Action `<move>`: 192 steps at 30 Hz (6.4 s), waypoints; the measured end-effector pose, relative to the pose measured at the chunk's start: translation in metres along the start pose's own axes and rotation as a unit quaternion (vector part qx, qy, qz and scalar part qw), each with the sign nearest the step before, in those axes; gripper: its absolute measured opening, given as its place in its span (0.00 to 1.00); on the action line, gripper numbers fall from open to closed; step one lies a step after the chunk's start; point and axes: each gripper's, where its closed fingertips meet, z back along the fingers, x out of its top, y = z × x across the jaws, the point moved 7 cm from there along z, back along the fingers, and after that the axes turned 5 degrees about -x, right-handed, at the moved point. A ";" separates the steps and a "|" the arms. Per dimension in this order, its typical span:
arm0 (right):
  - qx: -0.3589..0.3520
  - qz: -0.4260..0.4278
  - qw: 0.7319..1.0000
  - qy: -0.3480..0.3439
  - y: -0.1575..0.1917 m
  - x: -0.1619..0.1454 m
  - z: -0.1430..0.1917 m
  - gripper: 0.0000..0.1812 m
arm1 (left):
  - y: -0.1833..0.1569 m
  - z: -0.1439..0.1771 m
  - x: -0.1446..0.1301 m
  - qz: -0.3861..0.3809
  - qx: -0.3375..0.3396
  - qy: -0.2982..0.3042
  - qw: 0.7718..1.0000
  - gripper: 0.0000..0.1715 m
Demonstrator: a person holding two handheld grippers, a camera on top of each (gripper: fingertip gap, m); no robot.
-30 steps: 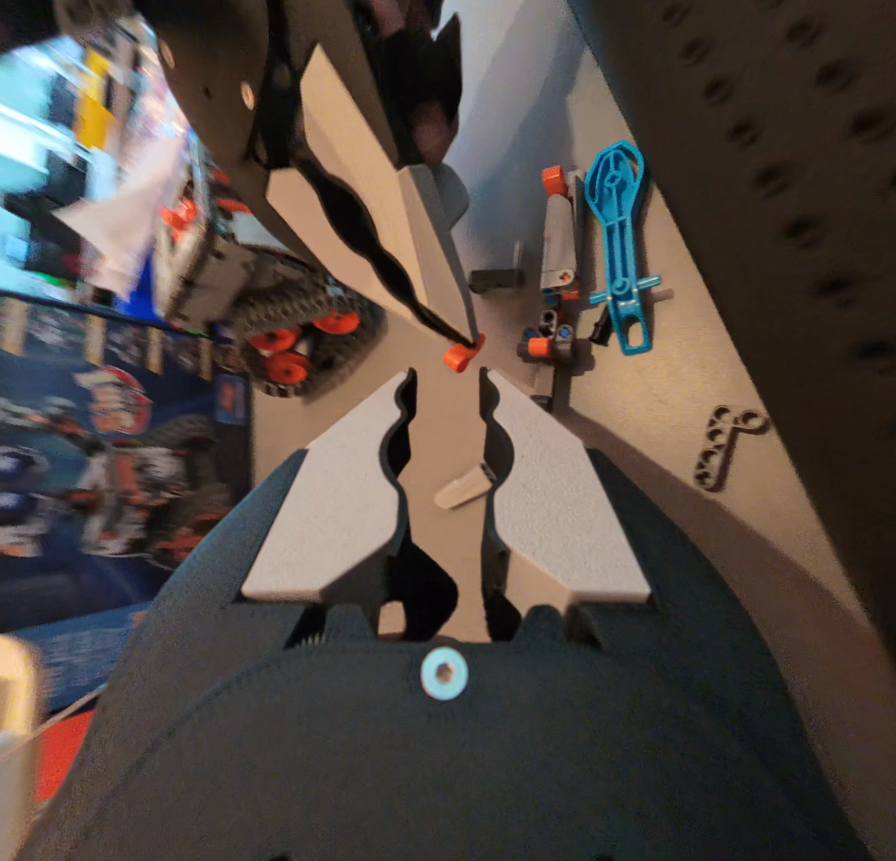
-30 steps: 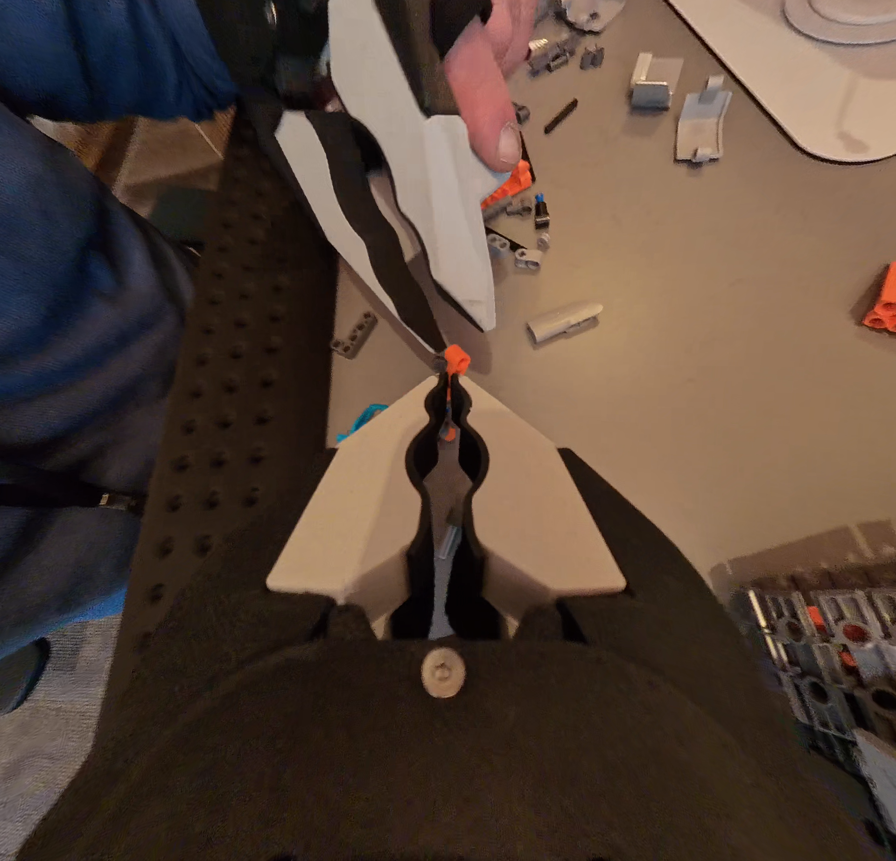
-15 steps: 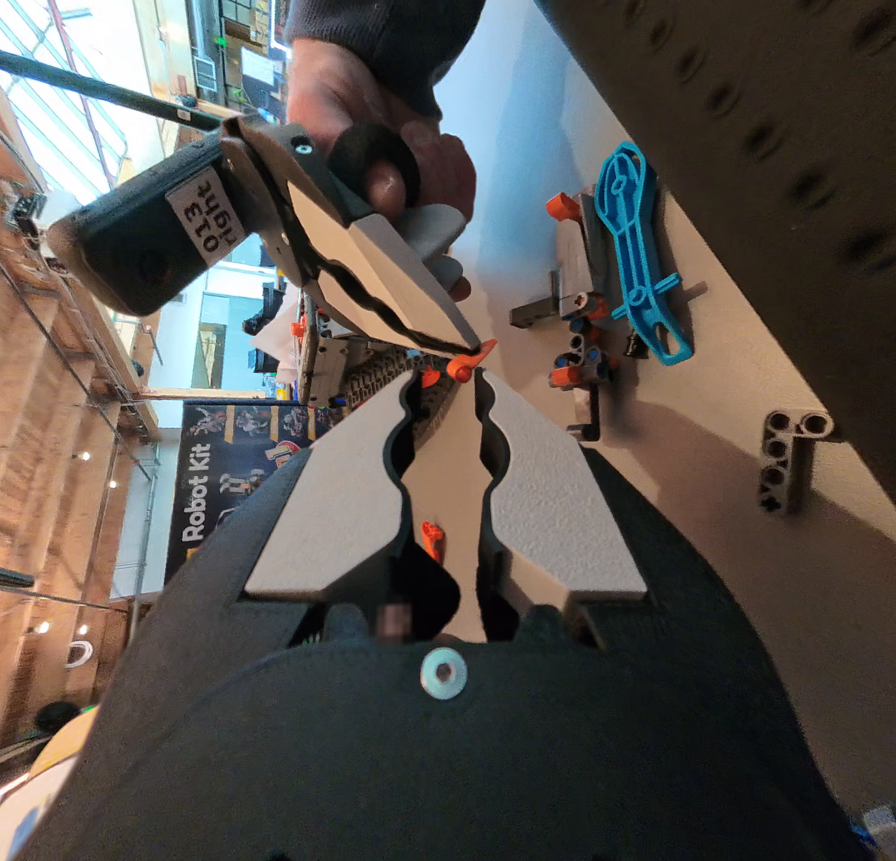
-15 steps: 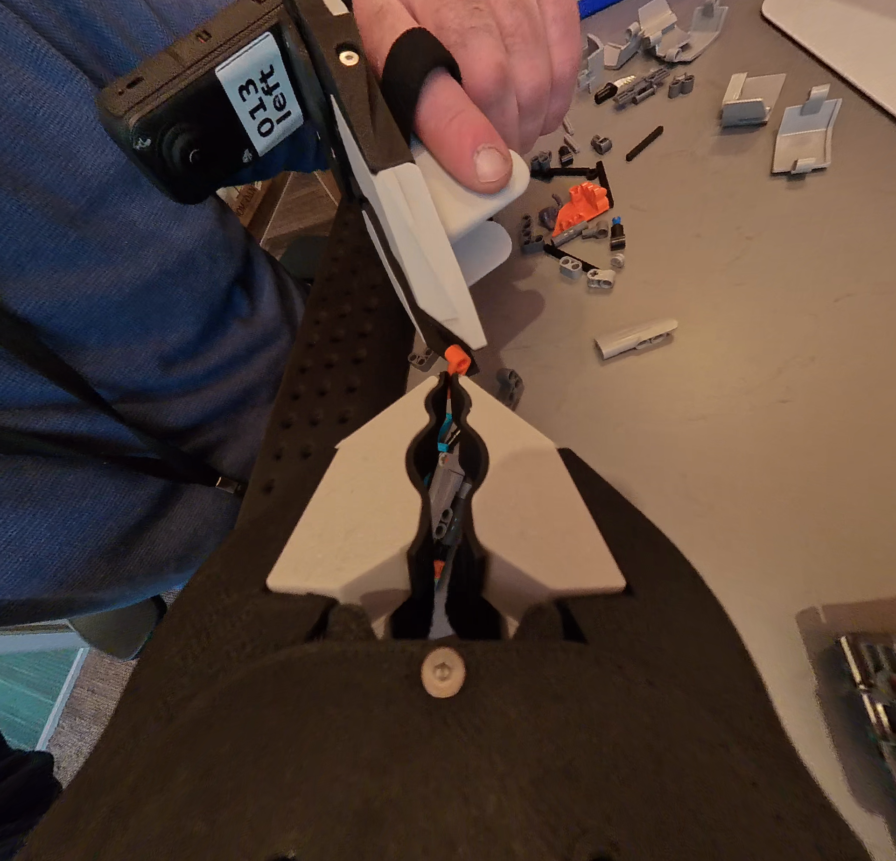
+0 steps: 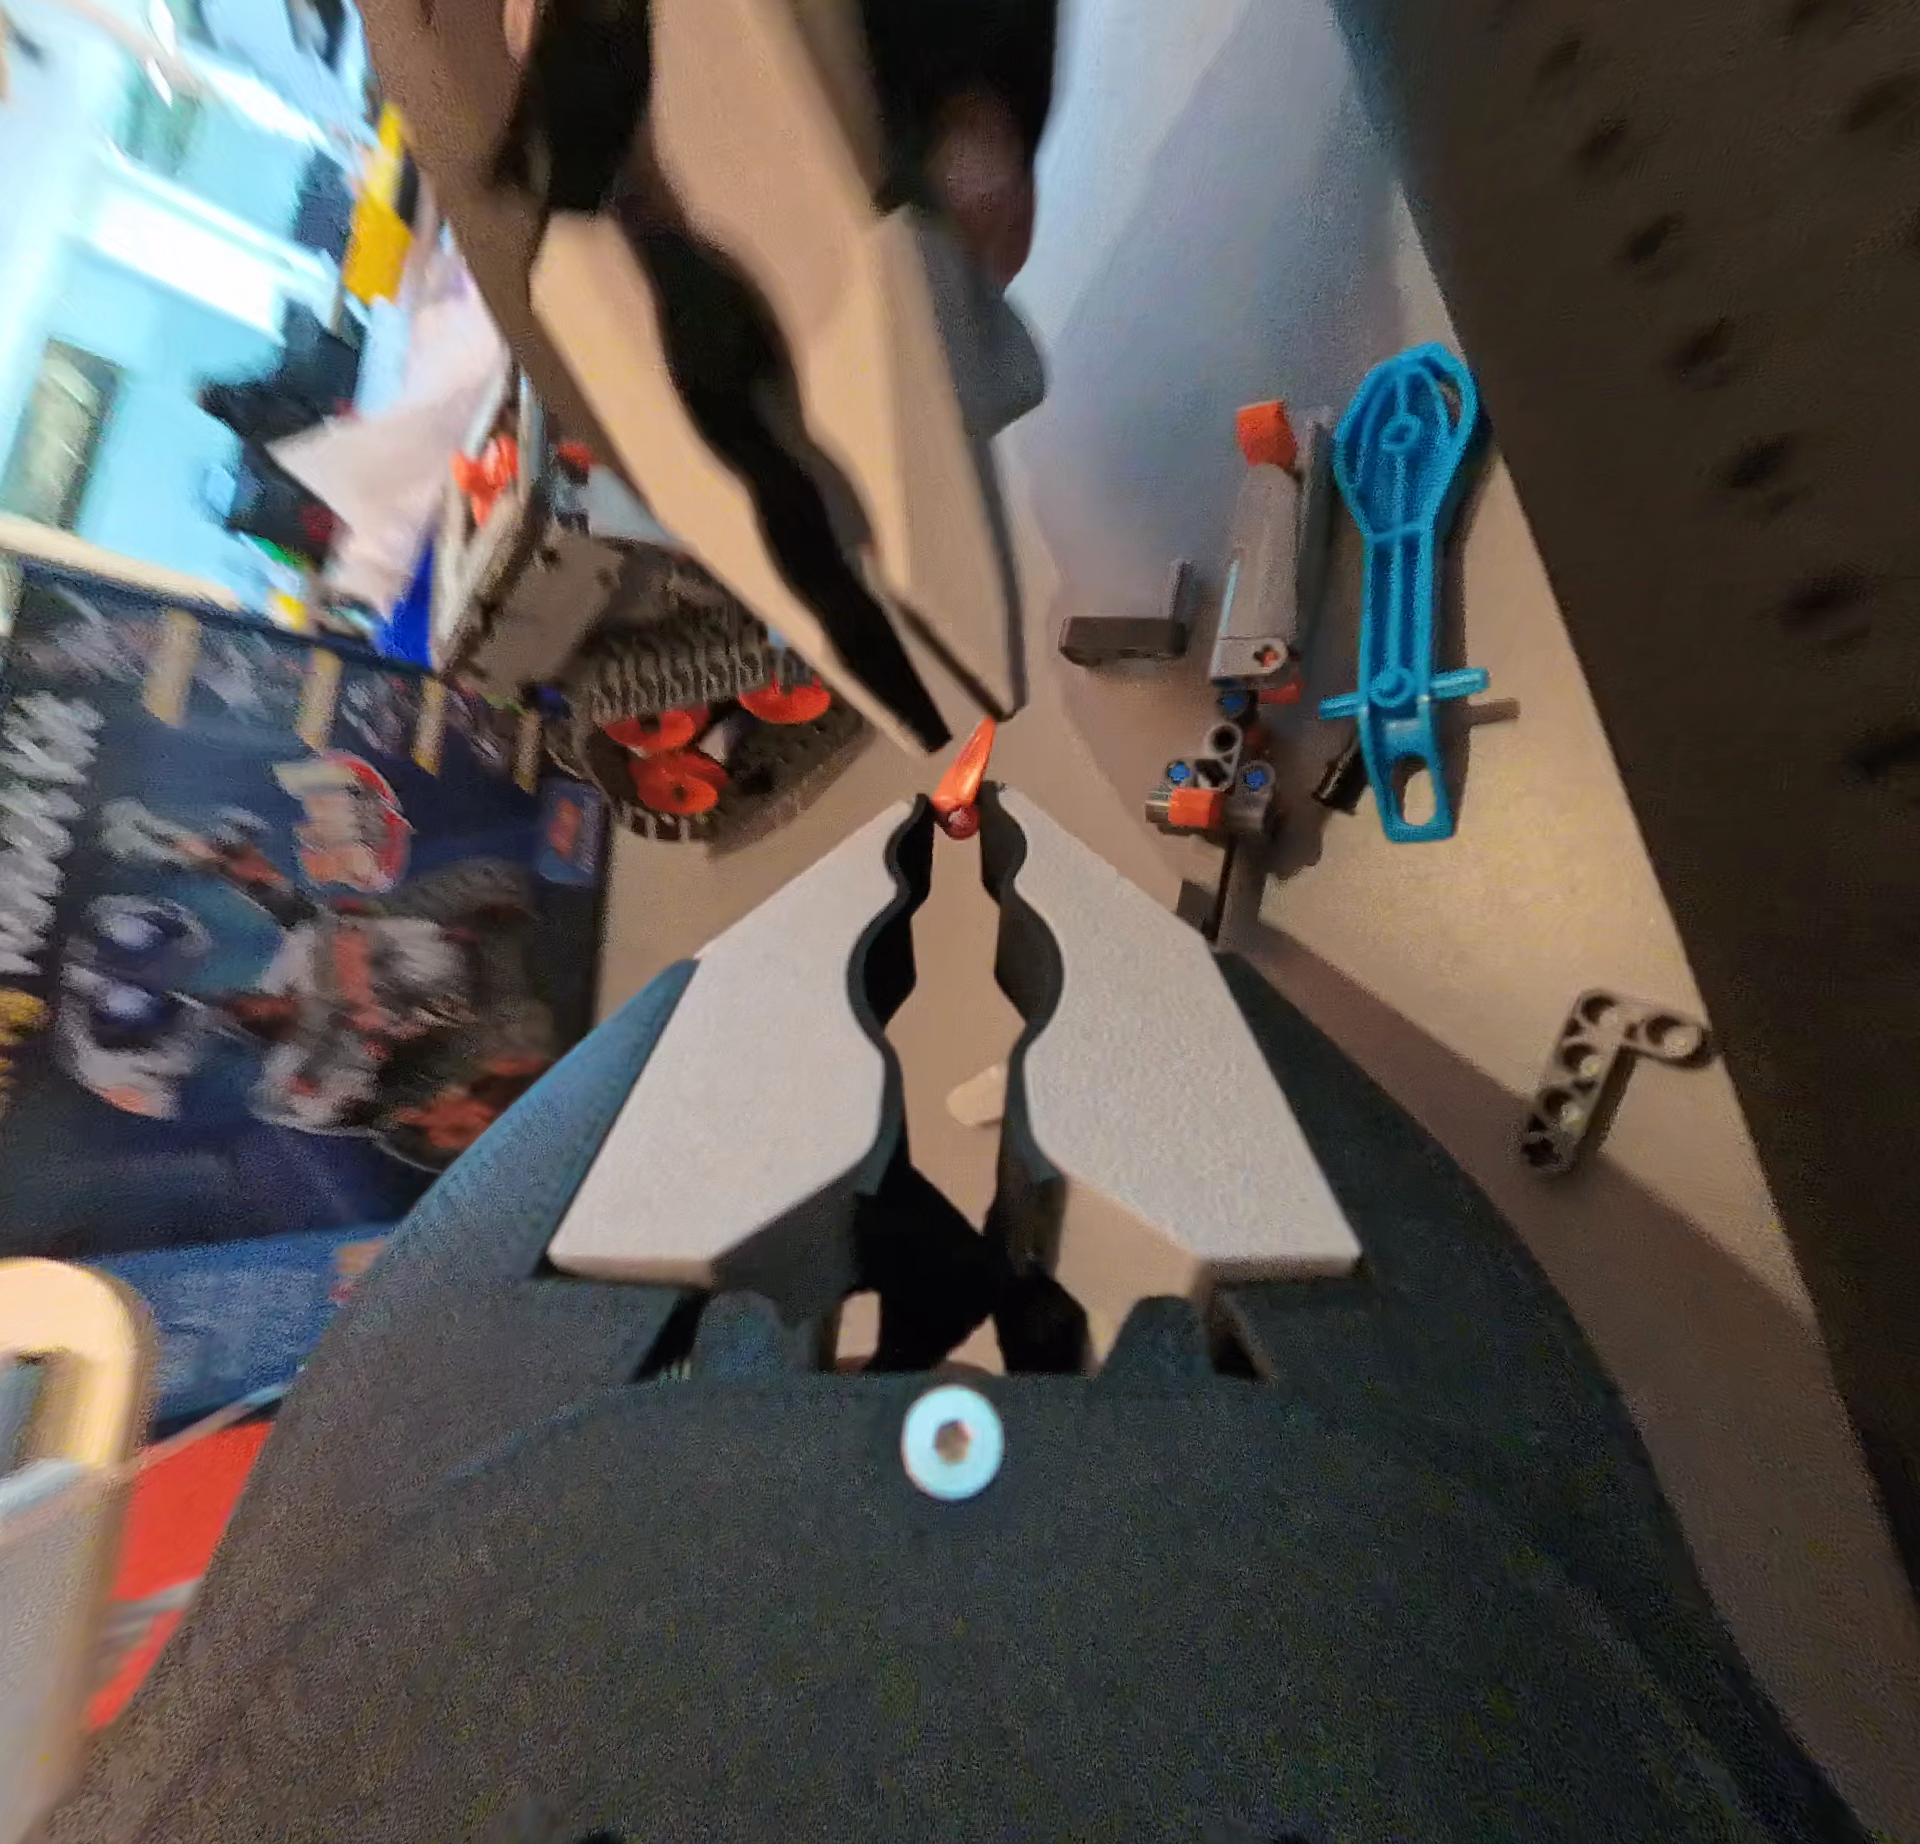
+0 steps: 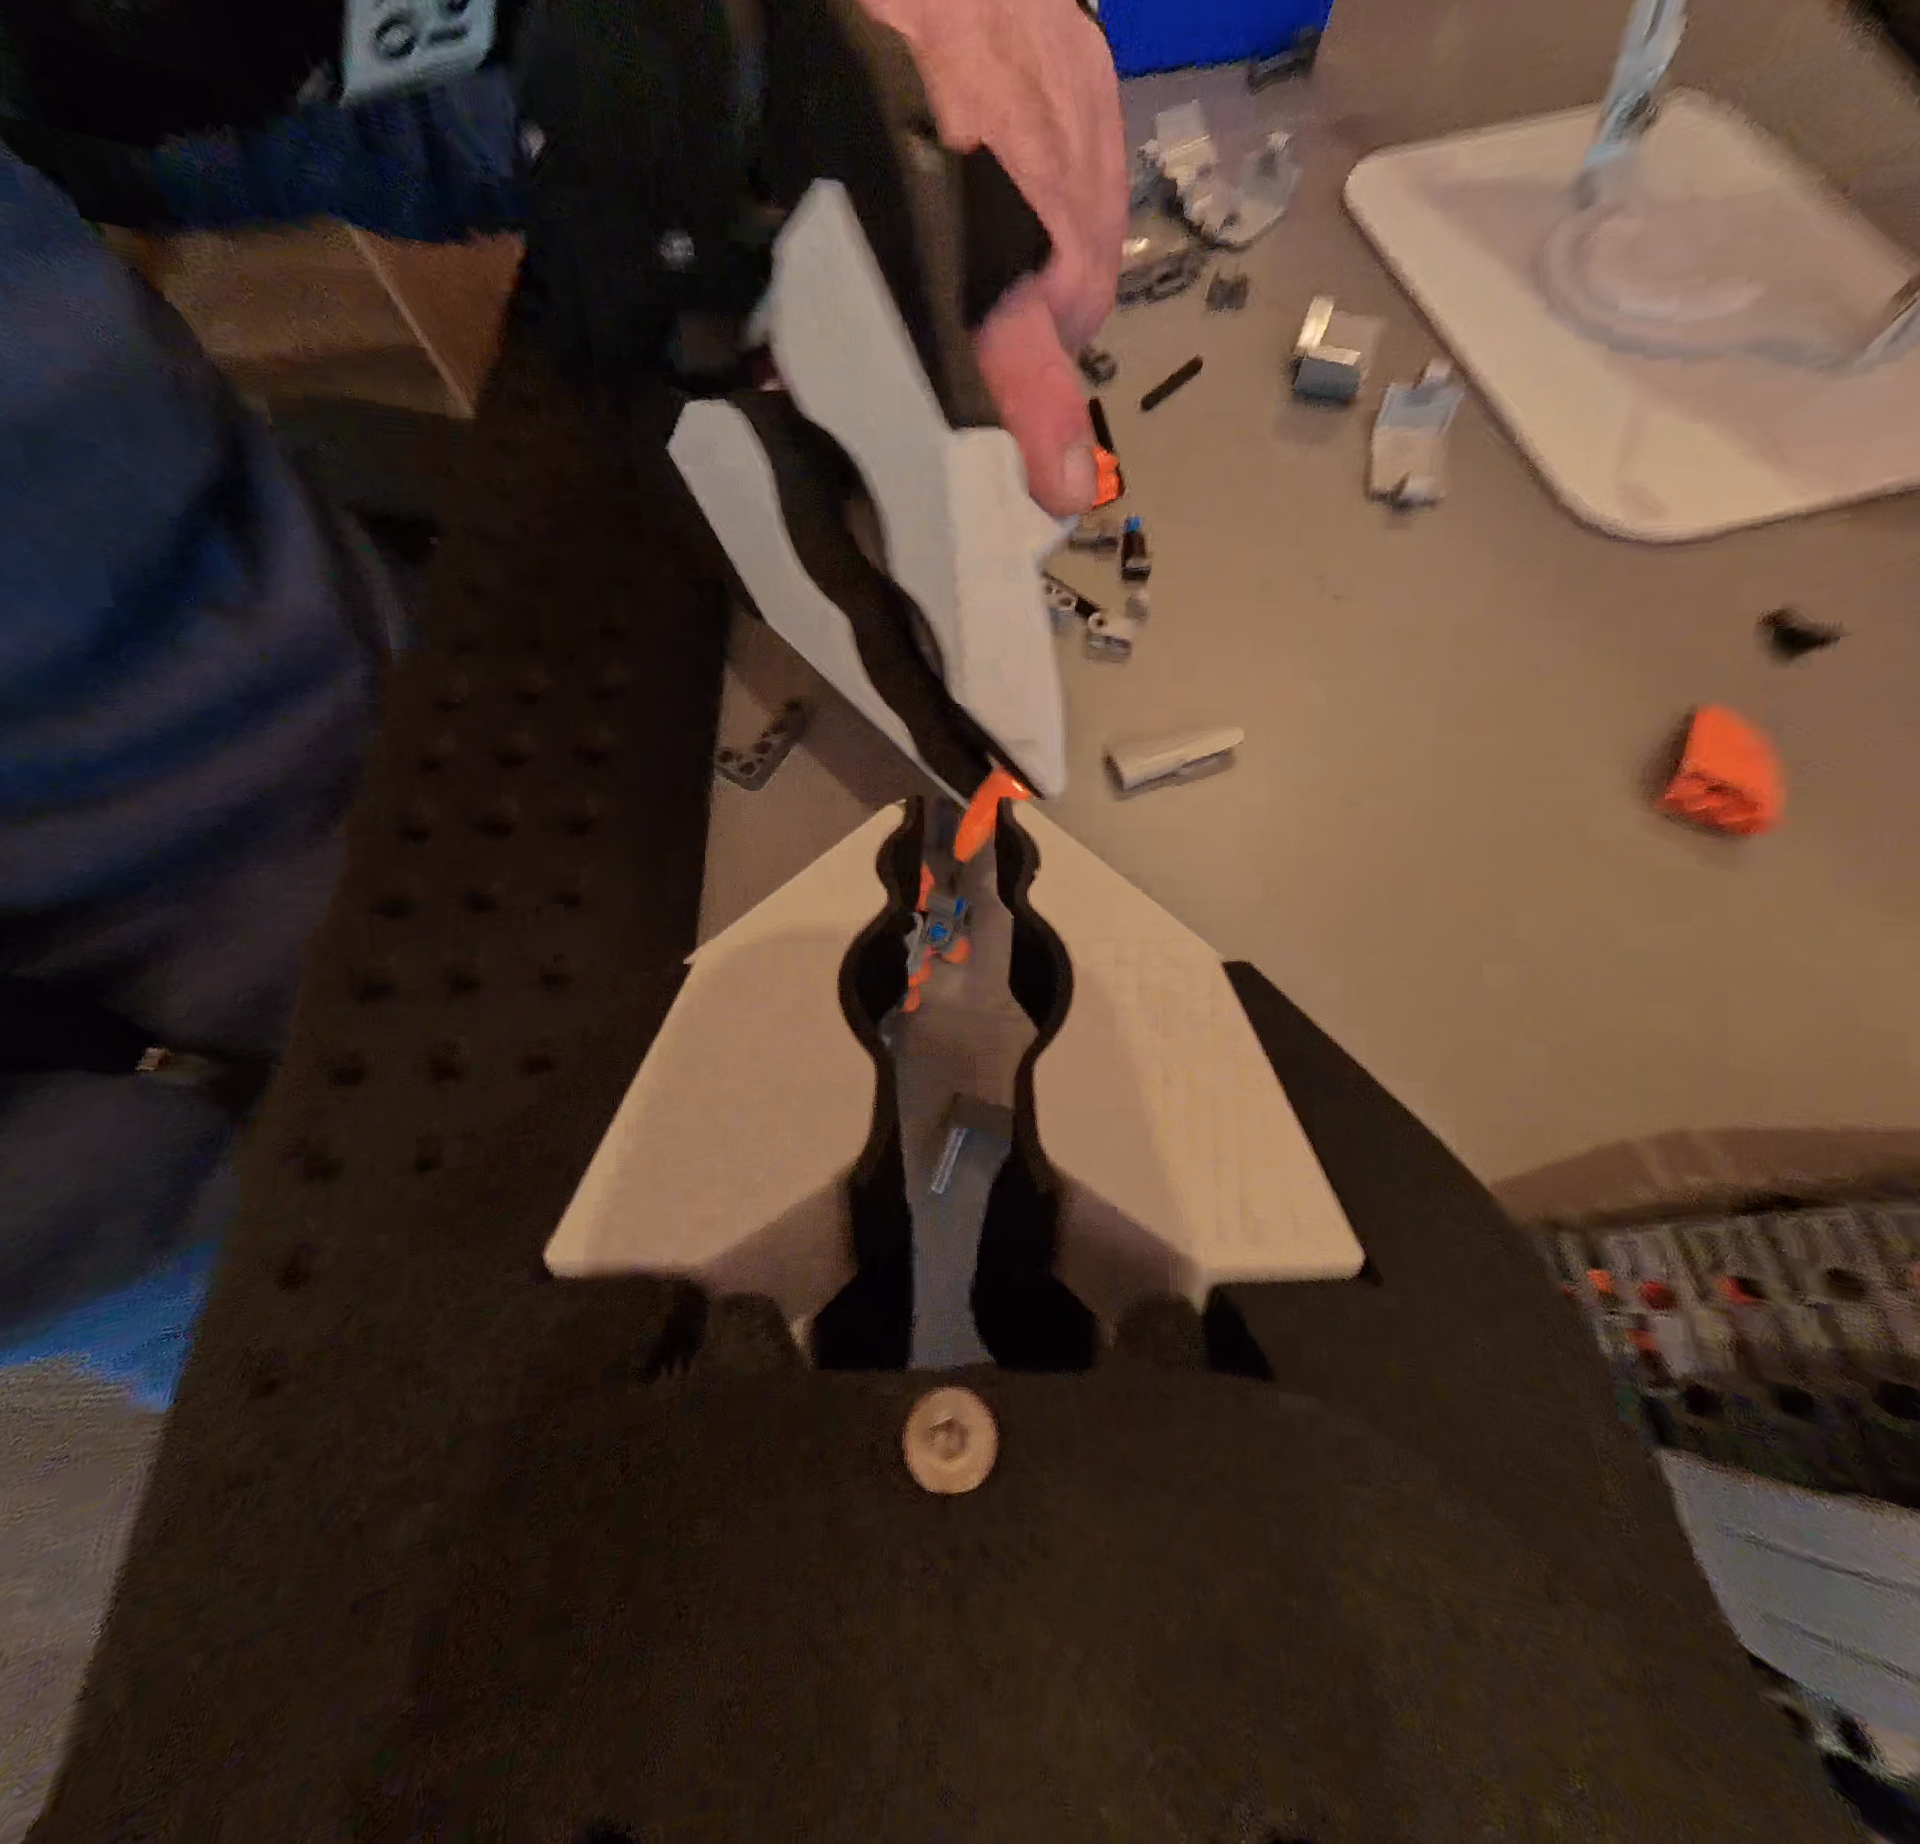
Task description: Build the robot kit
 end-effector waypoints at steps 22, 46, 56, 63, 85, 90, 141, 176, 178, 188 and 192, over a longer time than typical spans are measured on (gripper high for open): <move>-0.228 0.199 0.952 0.037 0.027 0.000 -0.007 0.00 | 0.008 0.001 -0.003 0.200 -0.128 -0.057 0.970 0.07; -0.113 0.016 0.990 0.082 0.032 -0.033 -0.017 0.00 | -0.020 -0.015 -0.010 0.161 -0.194 -0.033 0.967 0.04; -0.092 0.002 0.989 0.119 0.028 -0.028 -0.018 0.00 | -0.015 -0.013 -0.004 0.144 -0.163 -0.057 0.974 0.03; -0.077 -0.014 0.989 0.127 0.025 -0.028 -0.017 0.00 | -0.017 -0.020 -0.003 0.126 -0.179 -0.042 0.975 0.00; -0.002 -0.038 0.986 0.160 0.012 -0.028 -0.013 0.00 | -0.022 -0.022 0.005 0.039 -0.127 -0.008 0.991 0.00; -0.025 -0.018 0.987 0.155 0.016 -0.029 -0.003 0.03 | -0.023 -0.023 0.006 0.043 -0.125 -0.006 0.991 0.00; -0.114 0.023 0.989 0.096 0.029 -0.034 0.001 0.02 | -0.019 -0.018 -0.005 0.151 -0.166 0.019 0.974 0.12; -0.097 0.014 0.986 0.136 0.018 -0.043 -0.003 0.11 | -0.025 -0.024 -0.023 0.194 -0.183 0.019 0.964 0.00; -0.098 0.024 0.982 0.157 0.019 -0.048 -0.007 0.11 | -0.027 -0.024 -0.023 0.195 -0.188 0.020 0.962 0.00; -0.071 0.054 0.982 0.169 0.016 -0.044 -0.020 0.03 | -0.026 -0.019 -0.029 0.203 -0.162 0.033 0.965 0.14; -0.052 0.051 0.983 0.167 0.011 -0.038 -0.028 0.03 | -0.030 -0.019 -0.028 0.196 -0.173 0.034 0.965 0.04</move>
